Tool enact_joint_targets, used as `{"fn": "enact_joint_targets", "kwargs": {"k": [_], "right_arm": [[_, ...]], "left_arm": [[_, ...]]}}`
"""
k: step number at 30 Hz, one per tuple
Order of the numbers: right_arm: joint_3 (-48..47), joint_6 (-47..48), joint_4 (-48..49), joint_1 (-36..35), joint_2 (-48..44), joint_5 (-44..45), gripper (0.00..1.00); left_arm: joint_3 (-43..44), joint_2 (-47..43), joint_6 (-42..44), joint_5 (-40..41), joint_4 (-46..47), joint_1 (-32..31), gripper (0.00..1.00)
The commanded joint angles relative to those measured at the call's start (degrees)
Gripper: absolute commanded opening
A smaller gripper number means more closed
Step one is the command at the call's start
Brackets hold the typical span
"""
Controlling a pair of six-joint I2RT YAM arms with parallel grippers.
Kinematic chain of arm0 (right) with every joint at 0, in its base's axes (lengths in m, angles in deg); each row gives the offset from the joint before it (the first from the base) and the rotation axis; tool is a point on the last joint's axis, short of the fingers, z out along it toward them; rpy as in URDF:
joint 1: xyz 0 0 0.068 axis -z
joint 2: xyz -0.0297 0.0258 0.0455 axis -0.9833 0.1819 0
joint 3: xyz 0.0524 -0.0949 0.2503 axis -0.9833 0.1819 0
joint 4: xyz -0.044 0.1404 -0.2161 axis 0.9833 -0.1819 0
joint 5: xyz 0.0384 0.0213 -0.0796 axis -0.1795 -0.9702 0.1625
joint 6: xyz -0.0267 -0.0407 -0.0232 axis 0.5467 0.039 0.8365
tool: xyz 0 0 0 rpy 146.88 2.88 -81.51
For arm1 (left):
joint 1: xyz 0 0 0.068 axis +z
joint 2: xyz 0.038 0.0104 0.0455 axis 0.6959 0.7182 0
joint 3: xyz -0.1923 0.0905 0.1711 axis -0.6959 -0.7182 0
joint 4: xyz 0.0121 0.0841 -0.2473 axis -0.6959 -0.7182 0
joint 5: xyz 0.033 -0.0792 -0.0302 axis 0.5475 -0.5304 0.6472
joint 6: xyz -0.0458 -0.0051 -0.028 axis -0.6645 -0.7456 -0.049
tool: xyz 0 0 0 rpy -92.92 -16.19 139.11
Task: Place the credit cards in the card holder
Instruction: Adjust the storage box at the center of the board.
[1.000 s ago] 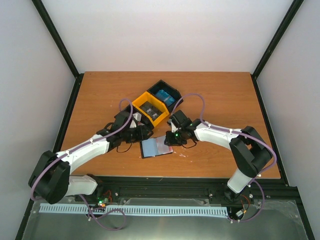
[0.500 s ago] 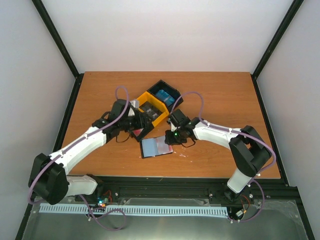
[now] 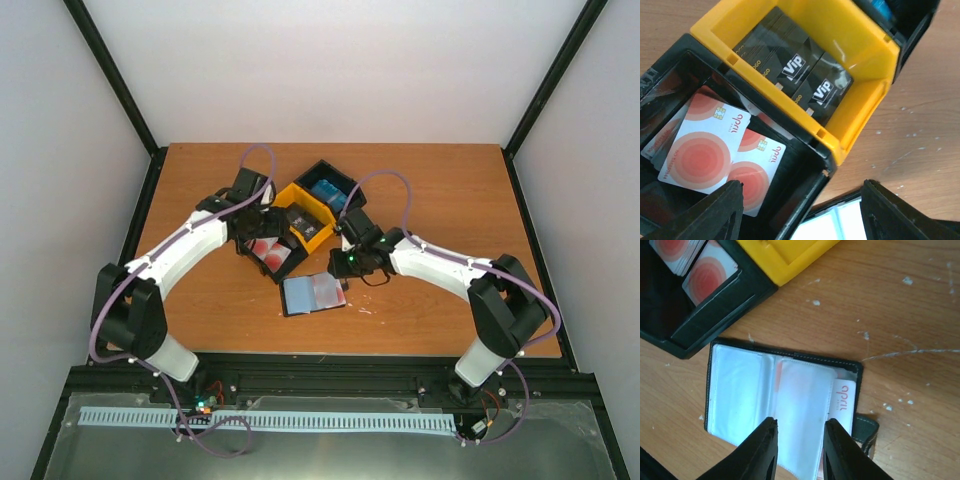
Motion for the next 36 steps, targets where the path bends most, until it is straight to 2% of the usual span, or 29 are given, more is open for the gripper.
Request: {"fn": "enact_joint_targets", "kwargs": {"k": [1,5,8,13,18,24,28,36], "right_arm": [[-2.2,0.53,0.38,2.5,0.21,2.44,0.28],[-3.72,0.38,0.84,6.6,1.37,2.52,0.31],[-4.54,0.22,1.5,9.83,2.88,1.38,0.33],[-5.78,1.3,1.84,13.58,5.12,-0.96,0.35],[-7.47,2.94,1.27,14.54,6.83,-1.03,0.35],[-9.12,3.99,0.75,15.14,8.76,-1.31,0.35],[-9.64,4.36,0.32,15.38,9.22,-1.74,0.36],[-8.82,4.81,0.22,15.39,9.25,-3.74,0.38]], "left_arm": [[4.82,2.16,7.93,0.51,-2.71,-0.07,0.66],[10.29,5.6,11.5,-2.82,0.22,-0.53,0.67],[14.92,11.6,14.23,-4.74,1.93,-0.77,0.66],[26.01,23.24,17.27,-6.84,-1.61,-1.25,0.55],[31.94,30.37,18.05,-9.37,-5.27,-1.48,0.45],[30.25,32.74,20.04,-6.12,-10.1,-1.57,0.36],[27.05,31.68,21.43,-0.69,-11.06,-1.41,0.36],[21.32,28.91,21.78,2.72,-12.9,-0.24,0.36]]}}
